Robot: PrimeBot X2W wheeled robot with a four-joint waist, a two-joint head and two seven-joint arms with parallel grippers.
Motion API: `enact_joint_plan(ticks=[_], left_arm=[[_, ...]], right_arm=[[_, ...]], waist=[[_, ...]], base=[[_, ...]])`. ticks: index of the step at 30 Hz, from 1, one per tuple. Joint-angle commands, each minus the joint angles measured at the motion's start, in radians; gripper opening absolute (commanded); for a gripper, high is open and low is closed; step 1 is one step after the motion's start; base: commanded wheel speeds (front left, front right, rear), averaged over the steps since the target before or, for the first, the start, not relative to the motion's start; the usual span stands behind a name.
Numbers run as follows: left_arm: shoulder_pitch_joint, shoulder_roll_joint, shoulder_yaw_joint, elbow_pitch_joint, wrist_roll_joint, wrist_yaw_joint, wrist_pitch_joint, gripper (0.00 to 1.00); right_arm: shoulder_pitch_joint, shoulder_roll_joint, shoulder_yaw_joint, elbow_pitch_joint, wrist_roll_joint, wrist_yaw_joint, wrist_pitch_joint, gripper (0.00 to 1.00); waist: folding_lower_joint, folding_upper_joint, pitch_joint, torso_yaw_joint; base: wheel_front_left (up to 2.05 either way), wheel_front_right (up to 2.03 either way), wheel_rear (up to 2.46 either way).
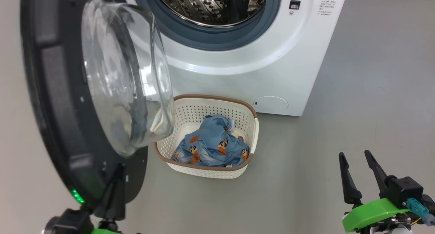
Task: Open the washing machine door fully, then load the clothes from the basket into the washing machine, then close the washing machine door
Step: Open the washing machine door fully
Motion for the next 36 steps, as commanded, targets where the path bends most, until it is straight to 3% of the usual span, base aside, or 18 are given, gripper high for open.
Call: enact_joint_plan(ticks=[1, 26, 36], left_arm=[[-0.01, 0.019, 0.062, -0.019, 0.001, 0.023, -0.005, 0.0], [-0.129, 0.019, 0.427, 0.129, -0.082, 0.126, -0.005, 0.0], [-0.214, 0.019, 0.594, 0.165, -0.09, 0.119, -0.005, 0.0]], right_arm=[[-0.013, -0.007, 0.022, -0.022, 0.008, 0.002, -0.012, 1.0], [-0.023, -0.007, 0.02, -0.027, 0.001, 0.002, -0.012, 1.0], [-0.034, -0.007, 0.017, -0.036, -0.003, 0.002, -0.012, 1.0]], waist=[[0.0, -0.0001, -0.001, 0.001], [0.0, -0.0001, 0.037, -0.064], [0.0, -0.0001, 0.072, -0.076]], base=[[0.0, 0.0, 0.0], [0.0, 0.0, 0.0], [0.0, 0.0, 0.0]])
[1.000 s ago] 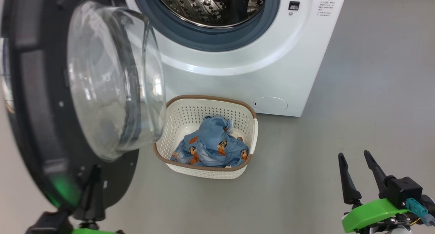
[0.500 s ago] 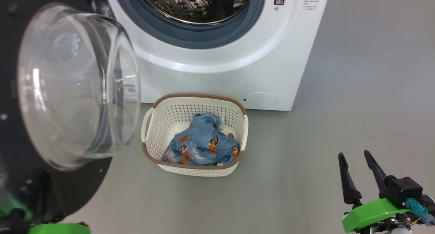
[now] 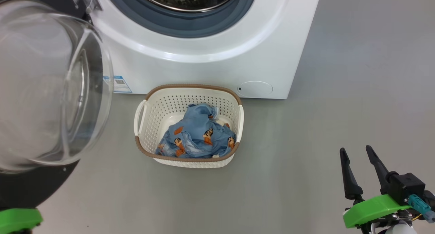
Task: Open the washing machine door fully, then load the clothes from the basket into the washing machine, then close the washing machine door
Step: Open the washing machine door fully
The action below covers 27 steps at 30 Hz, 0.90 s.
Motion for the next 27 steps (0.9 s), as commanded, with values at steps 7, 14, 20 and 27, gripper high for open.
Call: enact_joint_plan(ticks=[7, 14, 20, 27], left_arm=[[-0.095, 0.045, 0.157, 0.018, 0.016, -0.024, -0.006, 0.0], [-0.159, 0.083, 0.243, 0.084, 0.037, -0.057, -0.006, 0.0], [-0.195, 0.106, 0.277, 0.125, 0.071, -0.078, -0.006, 0.0], [-0.198, 0.102, 0.309, 0.142, 0.108, -0.092, -0.006, 0.0]], right_arm=[[-0.024, -0.007, 0.02, -0.035, -0.008, 0.002, -0.012, 1.0], [-0.033, -0.007, 0.027, -0.034, -0.01, 0.002, -0.012, 1.0], [-0.036, -0.007, 0.024, -0.03, -0.013, 0.002, -0.012, 1.0], [-0.035, -0.007, 0.027, -0.025, -0.008, 0.002, -0.012, 1.0]], waist=[[0.0, -0.0001, 0.027, -0.015], [0.0, -0.0001, 0.038, -0.031], [0.0, -0.0001, 0.035, -0.038], [0.0, -0.0001, 0.021, -0.04]], base=[[0.0, 0.0, 0.0], [0.0, 0.0, 0.0], [0.0, 0.0, 0.0], [0.0, 0.0, 0.0]])
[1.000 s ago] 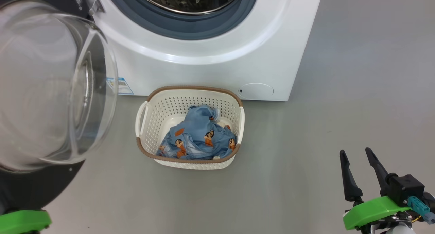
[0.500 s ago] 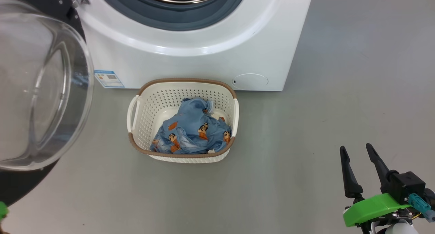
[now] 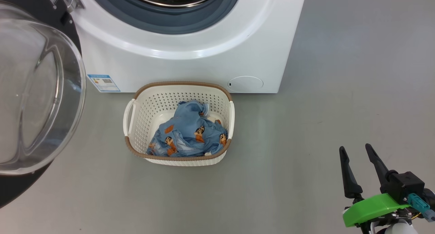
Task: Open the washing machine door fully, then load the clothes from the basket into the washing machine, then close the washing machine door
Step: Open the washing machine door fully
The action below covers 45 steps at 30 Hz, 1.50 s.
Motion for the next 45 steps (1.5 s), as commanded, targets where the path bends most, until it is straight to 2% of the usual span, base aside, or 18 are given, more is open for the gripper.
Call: enact_joint_plan(ticks=[1, 13, 19, 26, 27, 28, 29, 30, 36, 45], left_arm=[[-0.008, 0.051, 0.033, -0.019, 0.014, -0.006, -0.005, 0.0], [0.048, 0.007, 0.003, -0.095, 0.05, -0.028, -0.005, 0.0], [0.1, -0.01, -0.064, -0.163, 0.04, -0.034, -0.005, 0.0], [0.173, -0.011, -0.211, -0.211, -0.028, -0.018, -0.005, 0.0], [0.183, -0.012, -0.234, -0.219, -0.038, -0.015, -0.005, 0.13], [0.194, -0.012, -0.257, -0.227, -0.045, -0.012, -0.005, 0.38], [0.205, -0.012, -0.277, -0.237, -0.046, -0.006, -0.005, 0.75], [0.214, -0.012, -0.294, -0.246, -0.053, 0.001, -0.005, 1.0], [0.258, -0.012, -0.37, -0.286, -0.072, 0.023, -0.005, 1.0], [0.323, -0.012, -0.493, -0.323, -0.043, 0.005, -0.005, 1.0]], right_arm=[[-0.029, -0.006, 0.023, -0.019, 0.0, 0.002, -0.012, 1.0], [-0.025, -0.006, 0.026, -0.014, 0.009, 0.002, -0.012, 1.0], [-0.022, -0.006, 0.029, -0.01, 0.016, 0.002, -0.012, 1.0], [-0.016, -0.006, 0.032, -0.011, 0.026, 0.002, -0.012, 1.0], [-0.015, -0.006, 0.033, -0.011, 0.027, 0.002, -0.012, 1.0], [-0.014, -0.006, 0.033, -0.011, 0.028, 0.002, -0.012, 1.0], [-0.013, -0.006, 0.033, -0.011, 0.029, 0.002, -0.012, 1.0], [-0.013, -0.006, 0.034, -0.011, 0.03, 0.002, -0.012, 1.0], [-0.011, -0.006, 0.037, -0.011, 0.035, 0.002, -0.012, 1.0], [-0.001, -0.006, 0.039, -0.018, 0.029, 0.002, -0.012, 1.0]], waist=[[0.0, 0.0, -0.005, 0.001], [0.0, 0.0, -0.025, 0.003], [0.0, 0.0, -0.04, -0.001], [0.0, 0.0, -0.056, -0.014], [0.0, 0.0, -0.058, -0.016], [0.0, 0.0, -0.06, -0.019], [0.0, 0.0, -0.061, -0.022], [0.0, 0.0, -0.063, -0.025], [0.0, 0.0, -0.076, -0.047], [0.0, 0.0, -0.1, -0.098]], base=[[0.0, 0.0, 0.0], [0.0, 0.0, 0.0], [0.0, 0.0, 0.0], [0.0, 0.0, 0.0], [0.0, 0.0, 0.0], [0.0, 0.0, 0.0], [0.0, 0.0, 0.0], [0.0, 0.0, 0.0], [0.0, 0.0, 0.0], [0.0, 0.0, 0.0]])
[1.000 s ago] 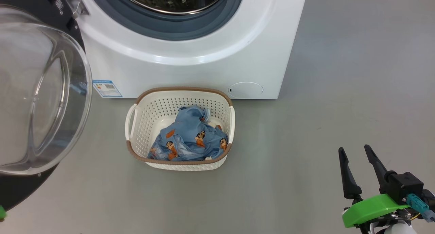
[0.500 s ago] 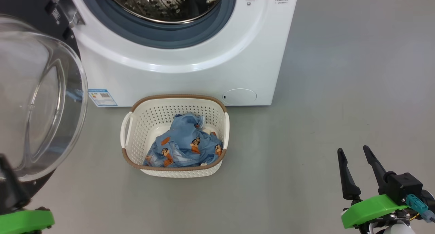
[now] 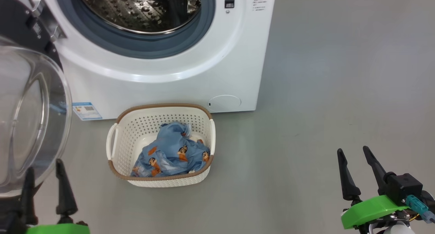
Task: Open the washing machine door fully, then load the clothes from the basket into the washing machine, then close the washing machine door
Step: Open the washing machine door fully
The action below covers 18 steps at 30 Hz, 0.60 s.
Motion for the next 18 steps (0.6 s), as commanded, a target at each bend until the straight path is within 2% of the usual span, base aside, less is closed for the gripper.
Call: enact_joint_plan(ticks=[1, 18], left_arm=[[0.003, 0.025, 0.006, -0.032, 0.009, -0.01, -0.005, 1.0], [0.069, 0.024, -0.095, -0.053, 0.119, -0.042, -0.005, 1.0]], right_arm=[[-0.003, -0.007, 0.03, -0.028, 0.016, 0.002, -0.012, 1.0], [0.019, -0.007, 0.073, -0.065, 0.001, 0.002, -0.012, 1.0]], waist=[[0.0, 0.0, -0.013, -0.024], [0.0, 0.0, -0.053, -0.099]], base=[[0.0, 0.0, 0.0], [0.0, 0.0, 0.0]])
